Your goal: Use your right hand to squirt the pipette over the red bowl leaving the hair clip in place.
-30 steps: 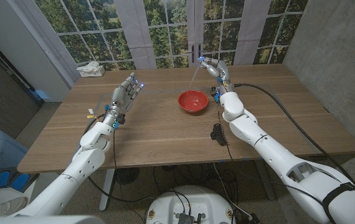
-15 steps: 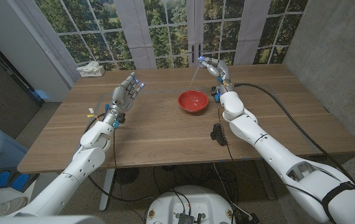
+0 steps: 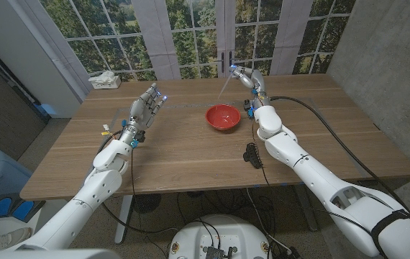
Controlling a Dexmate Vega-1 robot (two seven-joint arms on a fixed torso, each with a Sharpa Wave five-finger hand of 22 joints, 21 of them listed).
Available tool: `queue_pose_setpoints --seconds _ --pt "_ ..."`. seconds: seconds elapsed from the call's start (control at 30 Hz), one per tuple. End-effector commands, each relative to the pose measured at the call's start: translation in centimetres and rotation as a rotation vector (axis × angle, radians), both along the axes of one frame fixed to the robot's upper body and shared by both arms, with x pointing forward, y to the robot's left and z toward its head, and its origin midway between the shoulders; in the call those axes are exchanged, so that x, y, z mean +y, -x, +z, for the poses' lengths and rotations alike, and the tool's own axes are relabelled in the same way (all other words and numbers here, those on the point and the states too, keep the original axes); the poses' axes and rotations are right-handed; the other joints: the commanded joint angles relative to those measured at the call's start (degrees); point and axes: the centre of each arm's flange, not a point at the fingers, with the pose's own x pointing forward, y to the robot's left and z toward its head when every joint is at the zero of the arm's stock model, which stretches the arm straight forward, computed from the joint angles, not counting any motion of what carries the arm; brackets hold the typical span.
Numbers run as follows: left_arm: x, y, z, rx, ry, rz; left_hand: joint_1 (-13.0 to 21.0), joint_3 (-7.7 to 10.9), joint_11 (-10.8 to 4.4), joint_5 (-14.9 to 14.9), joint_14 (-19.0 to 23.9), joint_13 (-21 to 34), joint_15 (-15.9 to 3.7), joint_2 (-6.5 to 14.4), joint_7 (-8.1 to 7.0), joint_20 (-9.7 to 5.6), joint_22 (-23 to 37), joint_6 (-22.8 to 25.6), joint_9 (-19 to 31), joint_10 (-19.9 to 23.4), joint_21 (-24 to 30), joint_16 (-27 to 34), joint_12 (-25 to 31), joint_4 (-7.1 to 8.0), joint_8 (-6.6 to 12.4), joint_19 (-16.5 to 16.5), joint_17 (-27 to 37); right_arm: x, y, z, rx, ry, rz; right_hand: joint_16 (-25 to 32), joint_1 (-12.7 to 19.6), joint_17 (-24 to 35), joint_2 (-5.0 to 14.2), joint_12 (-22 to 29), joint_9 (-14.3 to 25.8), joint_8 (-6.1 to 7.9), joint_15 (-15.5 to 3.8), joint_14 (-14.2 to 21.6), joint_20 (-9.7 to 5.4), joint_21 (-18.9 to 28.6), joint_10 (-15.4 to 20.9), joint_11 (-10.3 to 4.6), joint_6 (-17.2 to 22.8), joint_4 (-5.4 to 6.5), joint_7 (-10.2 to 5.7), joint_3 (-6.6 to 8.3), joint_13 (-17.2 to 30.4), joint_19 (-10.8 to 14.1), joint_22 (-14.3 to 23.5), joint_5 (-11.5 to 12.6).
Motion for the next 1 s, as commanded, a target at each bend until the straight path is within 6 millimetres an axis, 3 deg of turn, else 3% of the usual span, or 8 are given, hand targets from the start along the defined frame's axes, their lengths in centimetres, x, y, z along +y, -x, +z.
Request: queue_pose_setpoints --seconds 0.03,0.27,0.47,0.7,1.0 --pt "-0.2 0.2 -0.1 0.0 0.001 0.002 -0.5 0.25 0.25 0.0 -0.5 0.0 -2.8 0.1 -0.11 -0.08 0.2 0.1 0.1 -0.3 0.3 0.3 0.6 -0.34 0.25 0.5 0.1 -0.2 0.1 -0.1 0.0 0.001 -0.005 0.6 0.0 0.3 0.6 0.5 0.2 0.31 -9.17 0.2 -1.9 0.3 0.4 0.09 0.9 0.13 -0.5 -0.26 0.0 -0.3 0.1 -0.2" --pt "-0.3 0.4 -0.1 -0.001 0.001 0.004 -0.6 0.37 0.22 0.0 -0.5 0.0 -2.8 0.2 -0.07 -0.1 0.2 0.1 0.1 -0.3 0.3 0.4 0.6 -0.35 0.26 0.6 0.1 -0.2 0.4 -0.3 -0.011 0.017 -0.028 0.4 -0.4 0.5 0.67 0.7 0.2 0.47 -9.45 -0.6 -3.58 0.1 0.5 0.08 2.6 0.13 -2.98 -0.98 0.2 -1.6 0.2 -0.6" --pt "-0.4 0.6 -0.2 -0.002 0.0 0.004 -0.8 0.46 0.23 0.0 -0.5 0.0 -2.81 0.2 -0.17 -0.1 0.2 0.2 0.1 -0.3 0.3 0.4 0.6 -0.36 0.26 0.6 0.1 0.3 1.1 -0.4 -0.038 0.086 -0.073 -0.3 -0.3 0.6 0.31 1.3 0.2 0.37 -9.56 -2.3 -5.12 -0.1 1.3 -0.2 3.7 -0.2 -3.11 -1.71 0.6 -3.0 0.3 -0.9" --pt "-0.3 0.9 -0.3 -0.004 0.003 0.008 -0.9 0.56 0.26 0.0 -0.5 0.0 -2.84 0.3 -0.21 -0.08 0.2 0.2 0.1 -0.2 0.3 0.4 0.6 -0.38 0.26 0.6 0.1 0.5 1.4 -0.5 -0.045 0.103 -0.085 -0.7 -0.6 0.6 0.49 1.5 0.2 0.09 -9.6 -3.4 -5.47 -0.2 1.7 -0.33 4.1 -0.04 -3.62 -2.29 0.9 -3.8 0.4 -0.9" --pt "-0.2 1.3 -0.5 -0.009 0.005 0.01 -1.1 0.72 0.26 0.0 -0.5 0.0 -2.86 0.3 -0.21 -0.14 0.2 0.1 0.1 -0.2 0.3 0.4 0.6 -0.42 0.24 0.6 0.1 0.8 2.1 -0.6 -0.067 0.101 -0.109 -1.0 -0.4 0.8 0.98 1.6 0.3 0.14 -9.65 -4.4 -5.64 -0.1 1.8 -0.41 5.2 -0.08 -2.83 -2.73 1.1 -4.4 0.4 -1.0"
